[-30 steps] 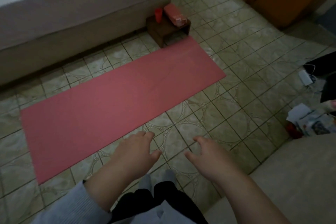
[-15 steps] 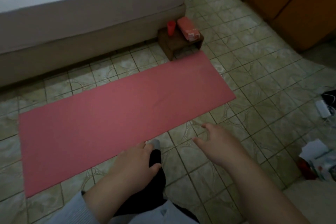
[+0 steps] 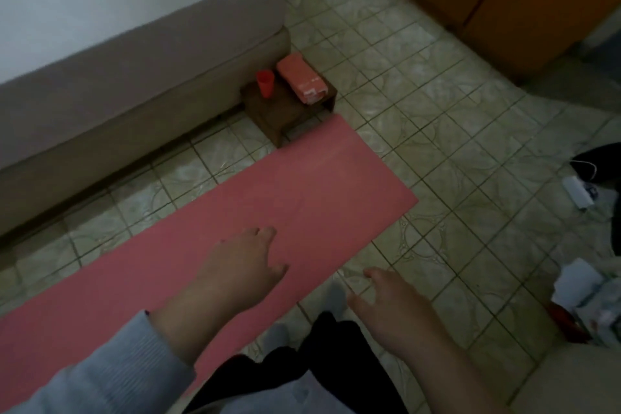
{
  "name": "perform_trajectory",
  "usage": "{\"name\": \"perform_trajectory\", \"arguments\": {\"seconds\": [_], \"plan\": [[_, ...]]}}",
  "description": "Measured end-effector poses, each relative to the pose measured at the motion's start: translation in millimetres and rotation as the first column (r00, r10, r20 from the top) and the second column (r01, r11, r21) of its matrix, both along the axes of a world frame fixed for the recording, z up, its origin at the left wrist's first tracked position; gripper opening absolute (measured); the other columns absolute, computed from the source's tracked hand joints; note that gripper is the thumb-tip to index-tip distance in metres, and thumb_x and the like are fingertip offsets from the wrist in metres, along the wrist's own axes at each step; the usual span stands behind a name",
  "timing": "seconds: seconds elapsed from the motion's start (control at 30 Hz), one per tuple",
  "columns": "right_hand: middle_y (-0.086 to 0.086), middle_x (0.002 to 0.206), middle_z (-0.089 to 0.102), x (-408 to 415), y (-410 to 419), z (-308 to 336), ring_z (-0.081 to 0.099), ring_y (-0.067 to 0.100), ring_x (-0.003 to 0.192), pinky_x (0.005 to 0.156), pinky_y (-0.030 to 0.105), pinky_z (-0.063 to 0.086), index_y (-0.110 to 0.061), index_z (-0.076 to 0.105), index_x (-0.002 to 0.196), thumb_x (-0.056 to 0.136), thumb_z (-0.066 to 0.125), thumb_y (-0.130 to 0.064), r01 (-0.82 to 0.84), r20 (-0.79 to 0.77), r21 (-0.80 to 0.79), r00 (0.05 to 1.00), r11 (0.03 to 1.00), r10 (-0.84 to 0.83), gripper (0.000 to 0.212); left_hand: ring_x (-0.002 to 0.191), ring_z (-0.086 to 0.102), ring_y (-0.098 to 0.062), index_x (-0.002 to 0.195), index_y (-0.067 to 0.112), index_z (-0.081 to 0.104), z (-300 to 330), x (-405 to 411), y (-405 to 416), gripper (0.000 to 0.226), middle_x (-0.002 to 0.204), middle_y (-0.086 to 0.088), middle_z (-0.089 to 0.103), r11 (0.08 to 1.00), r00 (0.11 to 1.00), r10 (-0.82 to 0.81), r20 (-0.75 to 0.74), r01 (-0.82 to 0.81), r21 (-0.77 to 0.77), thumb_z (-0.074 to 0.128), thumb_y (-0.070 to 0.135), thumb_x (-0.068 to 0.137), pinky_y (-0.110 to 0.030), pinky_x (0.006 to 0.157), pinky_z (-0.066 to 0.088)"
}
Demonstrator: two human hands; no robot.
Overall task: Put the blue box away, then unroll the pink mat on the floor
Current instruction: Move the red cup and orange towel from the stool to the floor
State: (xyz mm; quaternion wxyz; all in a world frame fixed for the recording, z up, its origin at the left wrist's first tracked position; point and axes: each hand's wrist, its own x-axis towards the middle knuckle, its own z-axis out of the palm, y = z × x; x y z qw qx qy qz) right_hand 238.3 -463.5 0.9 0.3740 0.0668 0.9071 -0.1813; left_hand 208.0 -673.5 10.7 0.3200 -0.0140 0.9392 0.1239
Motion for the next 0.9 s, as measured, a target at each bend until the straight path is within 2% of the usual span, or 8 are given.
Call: {"name": "perform_trajectory", "arguments": {"seconds": [0.1, 0.2, 0.37, 0.53, 0.63, 0.9], "plan": [[0.002, 0.136, 0.049, -51.3, 11.5, -7.0, 0.05, 0.021, 0.122, 0.102, 0.036, 0.04, -0.023, 0.04, 0.138, 0.089, 0.045, -0.055, 0.014, 0.051, -0.003, 0.999, 1.0, -0.013, 0.059, 0.126, 0.047, -0.026, 0.141, 0.022, 0.031, -4.9, -56.2, 15.4, 0.059, 0.141, -0.004, 0.043, 1.0, 1.0, -0.02, 0.006, 0.02, 0.011, 0.044, 0.05, 0.091, -0.039, 0.104, 0.039], [0.005, 0.131, 0.052, -123.9, 22.4, -8.1, 0.052, 0.023, 0.119, 0.099, 0.036, 0.042, -0.02, 0.046, 0.13, 0.089, 0.044, -0.054, -0.009, -0.002, 0.011, 1.0, 1.0, 0.009, 0.053, 0.127, 0.046, -0.025, 0.143, 0.021, 0.029, -8.8, -110.1, 30.2, 0.06, 0.143, -0.004, 0.041, 1.0, 1.0, 0.01, 0.017, -0.01, 0.015, 0.042, 0.049, 0.092, -0.037, 0.105, 0.038], [0.005, 0.134, 0.052, -252.2, 22.0, 10.9, 0.051, 0.025, 0.123, 0.1, 0.036, 0.041, -0.02, 0.045, 0.133, 0.086, 0.051, -0.048, -0.173, -0.049, 0.045, 0.983, 0.984, 0.175, 0.055, 0.13, 0.043, -0.023, 0.146, 0.024, 0.023, -8.8, -185.9, 38.6, 0.062, 0.148, -0.001, 0.037, 0.992, 0.992, 0.12, 0.046, -0.121, 0.018, 0.039, 0.05, 0.093, -0.035, 0.107, 0.033], [0.002, 0.141, 0.048, -363.1, -3.2, 19.4, 0.048, 0.022, 0.128, 0.106, 0.037, 0.037, -0.023, 0.041, 0.14, 0.086, 0.053, -0.049, -0.297, -0.153, 0.027, 0.943, 0.955, 0.297, 0.061, 0.127, 0.046, -0.022, 0.143, 0.024, 0.027, -20.0, -240.8, 30.8, 0.059, 0.142, 0.0, 0.044, 0.971, 0.97, 0.236, 0.05, -0.238, 0.019, 0.039, 0.051, 0.092, -0.035, 0.106, 0.031], [0.002, 0.142, 0.046, -421.6, -24.7, 10.6, 0.049, 0.022, 0.126, 0.106, 0.041, 0.038, -0.023, 0.041, 0.14, 0.086, 0.053, -0.051, -0.348, -0.14, 0.016, 0.927, 0.937, 0.347, 0.062, 0.126, 0.046, -0.02, 0.141, 0.025, 0.031, -31.9, -274.9, 20.0, 0.057, 0.142, 0.002, 0.044, 0.954, 0.953, 0.294, 0.077, -0.298, 0.041, 0.039, 0.052, 0.091, -0.035, 0.104, 0.032], [0.0, 0.143, 0.046, -554.8, -56.1, -20.7, 0.046, 0.021, 0.129, 0.106, 0.038, 0.037, -0.024, 0.04, 0.141, 0.087, 0.052, -0.049, -0.428, -0.07, 0.026, 0.901, 0.904, 0.428, 0.06, 0.126, 0.046, -0.022, 0.138, 0.025, 0.034, -51.7, -423.1, -19.3, 0.054, 0.141, 0.0, 0.045, 0.92, 0.919, 0.392, 0.039, -0.392, 0.016, 0.039, 0.05, 0.091, -0.037, 0.103, 0.032]]}}
